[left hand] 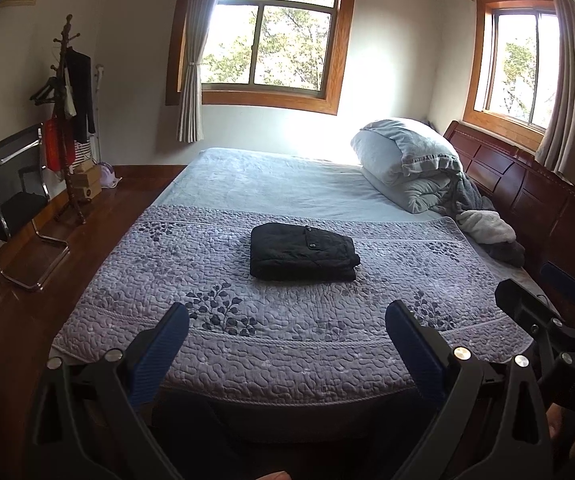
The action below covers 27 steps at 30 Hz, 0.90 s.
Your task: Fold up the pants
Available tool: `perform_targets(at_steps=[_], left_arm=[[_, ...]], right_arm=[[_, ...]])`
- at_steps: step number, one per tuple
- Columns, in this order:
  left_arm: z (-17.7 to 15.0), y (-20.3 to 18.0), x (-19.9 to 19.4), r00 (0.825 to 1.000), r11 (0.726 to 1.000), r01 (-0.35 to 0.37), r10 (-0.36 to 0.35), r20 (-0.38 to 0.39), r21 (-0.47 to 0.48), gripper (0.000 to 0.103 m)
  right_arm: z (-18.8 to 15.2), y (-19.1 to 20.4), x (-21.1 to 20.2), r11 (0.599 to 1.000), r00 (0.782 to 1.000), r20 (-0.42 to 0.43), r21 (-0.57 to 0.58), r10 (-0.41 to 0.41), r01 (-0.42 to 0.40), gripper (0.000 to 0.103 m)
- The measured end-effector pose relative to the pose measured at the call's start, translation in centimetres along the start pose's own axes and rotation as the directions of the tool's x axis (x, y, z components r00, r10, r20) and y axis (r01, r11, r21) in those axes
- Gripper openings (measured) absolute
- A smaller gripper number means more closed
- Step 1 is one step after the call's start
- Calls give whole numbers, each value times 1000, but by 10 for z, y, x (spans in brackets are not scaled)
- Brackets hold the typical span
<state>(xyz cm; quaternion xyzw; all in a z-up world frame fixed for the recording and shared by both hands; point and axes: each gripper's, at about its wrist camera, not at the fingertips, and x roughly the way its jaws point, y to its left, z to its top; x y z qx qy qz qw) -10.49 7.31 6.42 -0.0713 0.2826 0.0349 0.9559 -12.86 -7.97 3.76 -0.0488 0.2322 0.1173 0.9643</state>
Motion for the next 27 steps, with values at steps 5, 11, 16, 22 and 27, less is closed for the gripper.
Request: perform_targets(at_steps=[5, 11, 16, 22, 27], left_arm=[[-1, 2, 5, 1000, 1000, -6, 6, -11, 1, 99], [-2, 5, 12, 999, 1000, -21, 21, -25, -3, 99], [-1, 7, 14, 999, 1000, -30, 29, -25, -5, 99], [-1, 7, 17, 999, 999, -32, 32, -29, -4, 99], [-1, 7, 18, 999, 999, -32, 32, -30, -2, 99]], right_arm=[[-4, -3, 14, 1000, 1000, -25, 6, -11, 11, 100], [-10, 0, 29, 1000, 998, -56, 7, 9, -9, 100], [-9, 1, 33, 1000, 998, -60, 6, 15, -15, 100], [-7, -2, 36, 1000, 998, -57, 10, 14, -13, 100], [-8, -6, 41, 1000, 998, -66, 15, 13, -12, 100]])
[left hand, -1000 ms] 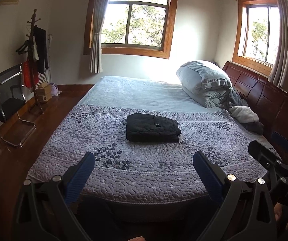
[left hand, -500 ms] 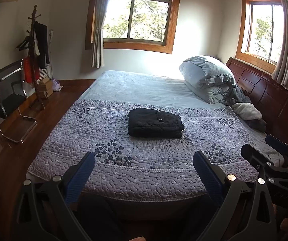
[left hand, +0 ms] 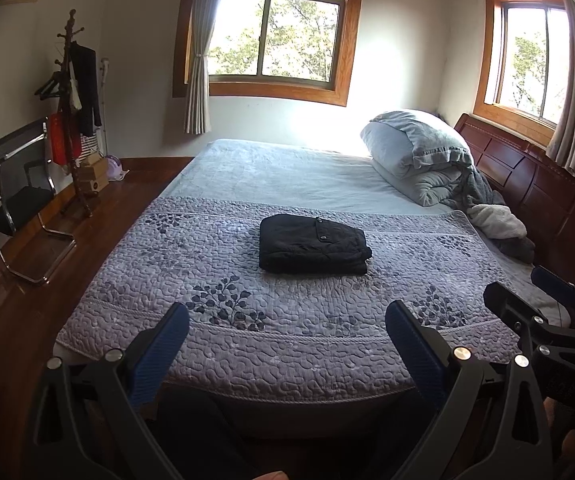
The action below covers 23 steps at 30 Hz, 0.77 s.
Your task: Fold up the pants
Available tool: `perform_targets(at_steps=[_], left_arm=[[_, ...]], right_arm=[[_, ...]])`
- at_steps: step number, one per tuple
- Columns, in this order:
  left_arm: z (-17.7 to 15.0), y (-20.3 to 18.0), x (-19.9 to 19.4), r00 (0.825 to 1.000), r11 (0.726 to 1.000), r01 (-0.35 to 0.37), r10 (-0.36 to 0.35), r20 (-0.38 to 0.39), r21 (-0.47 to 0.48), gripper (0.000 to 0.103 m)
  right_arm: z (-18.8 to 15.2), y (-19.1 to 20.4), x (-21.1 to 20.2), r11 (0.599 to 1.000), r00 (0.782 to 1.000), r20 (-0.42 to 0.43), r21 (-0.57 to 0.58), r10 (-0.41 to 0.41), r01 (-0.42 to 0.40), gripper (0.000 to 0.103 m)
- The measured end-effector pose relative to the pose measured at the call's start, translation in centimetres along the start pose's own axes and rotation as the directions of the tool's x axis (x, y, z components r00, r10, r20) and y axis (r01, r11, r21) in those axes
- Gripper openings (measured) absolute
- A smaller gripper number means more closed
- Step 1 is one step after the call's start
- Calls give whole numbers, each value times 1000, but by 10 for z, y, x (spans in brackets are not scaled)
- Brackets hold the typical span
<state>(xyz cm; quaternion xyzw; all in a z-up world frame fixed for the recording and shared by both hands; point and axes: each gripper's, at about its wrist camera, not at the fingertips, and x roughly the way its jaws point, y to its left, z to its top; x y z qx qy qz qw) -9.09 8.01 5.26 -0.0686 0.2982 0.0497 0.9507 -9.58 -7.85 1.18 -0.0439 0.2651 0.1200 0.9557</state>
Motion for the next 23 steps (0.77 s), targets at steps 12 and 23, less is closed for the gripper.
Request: perform_targets(at_steps=[12, 23], left_arm=[[-1, -1, 3, 1000, 1000, -11, 11, 16, 4, 99], [3, -4, 4, 1000, 1000, 5, -5, 18, 27, 99]], right_arm=[[-4, -1, 4, 1000, 1000, -13, 9, 7, -6, 100], [-4, -4, 8, 1000, 1000, -20, 22, 4, -4, 100]])
